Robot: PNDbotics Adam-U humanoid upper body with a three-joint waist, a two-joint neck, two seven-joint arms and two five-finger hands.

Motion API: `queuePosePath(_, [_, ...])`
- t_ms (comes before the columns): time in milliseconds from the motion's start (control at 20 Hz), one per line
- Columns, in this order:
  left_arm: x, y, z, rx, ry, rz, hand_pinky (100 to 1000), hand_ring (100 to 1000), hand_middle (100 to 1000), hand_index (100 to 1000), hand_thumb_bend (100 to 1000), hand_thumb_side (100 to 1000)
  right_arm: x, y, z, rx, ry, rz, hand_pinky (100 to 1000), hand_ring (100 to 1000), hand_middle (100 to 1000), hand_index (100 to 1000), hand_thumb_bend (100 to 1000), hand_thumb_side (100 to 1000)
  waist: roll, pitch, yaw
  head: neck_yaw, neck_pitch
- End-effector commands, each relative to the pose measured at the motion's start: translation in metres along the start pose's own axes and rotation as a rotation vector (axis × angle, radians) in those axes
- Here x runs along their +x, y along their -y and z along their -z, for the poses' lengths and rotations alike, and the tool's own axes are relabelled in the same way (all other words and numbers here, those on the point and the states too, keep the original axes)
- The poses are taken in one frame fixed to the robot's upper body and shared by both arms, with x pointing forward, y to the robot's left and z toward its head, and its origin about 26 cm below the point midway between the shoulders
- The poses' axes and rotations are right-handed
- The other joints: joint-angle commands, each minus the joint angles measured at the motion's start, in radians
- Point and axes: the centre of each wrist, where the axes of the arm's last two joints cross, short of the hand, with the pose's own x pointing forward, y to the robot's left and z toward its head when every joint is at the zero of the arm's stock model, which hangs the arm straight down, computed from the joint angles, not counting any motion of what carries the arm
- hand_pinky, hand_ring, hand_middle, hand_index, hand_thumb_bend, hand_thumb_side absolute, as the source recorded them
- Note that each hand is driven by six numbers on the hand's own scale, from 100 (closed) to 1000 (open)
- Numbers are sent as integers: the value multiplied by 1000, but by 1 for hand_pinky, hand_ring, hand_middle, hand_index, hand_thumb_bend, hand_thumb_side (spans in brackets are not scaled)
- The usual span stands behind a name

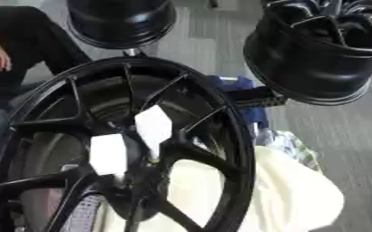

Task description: Pull the pin out of the wheel hub.

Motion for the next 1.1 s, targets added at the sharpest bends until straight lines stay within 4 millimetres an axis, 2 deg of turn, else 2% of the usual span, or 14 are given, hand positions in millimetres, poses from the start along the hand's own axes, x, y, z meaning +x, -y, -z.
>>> queuePosePath(50, [-5, -16, -1, 54, -41, 8, 906, 899, 824, 908, 134, 392, 8, 4, 7, -129, -33, -74, 832, 603, 654, 846, 450, 270, 3, -15, 1, 0, -8])
queuePosePath(450, [-6, -13, -1, 43, -31, -13, 907, 903, 829, 917, 170, 455, 8, 4, 7, -129, -33, -74, 831, 603, 655, 846, 457, 269, 1, -17, 3, 1, -8])
queuePosePath(750, [-5, -13, -2, 42, -19, -18, 898, 890, 809, 906, 118, 401, 8, 4, 7, -129, -30, -76, 830, 603, 654, 846, 461, 268, 1, -18, 3, 0, -9])
queuePosePath(900, [3, -15, -4, 55, 10, -23, 895, 883, 800, 899, 100, 393, 9, 4, 8, -131, -29, -77, 830, 603, 653, 846, 461, 268, 2, -18, 4, 0, -9])
queuePosePath(1000, [14, -18, -7, 66, 59, -38, 886, 867, 781, 890, 100, 408, 9, 4, 8, -130, -28, -77, 830, 603, 653, 846, 461, 268, 2, -18, 4, -1, -9])
queuePosePath(1100, [30, -24, -12, 91, 128, -60, 863, 842, 755, 873, 100, 384, 9, 4, 8, -130, -27, -77, 830, 603, 653, 846, 460, 268, 2, -19, 5, -1, -8])
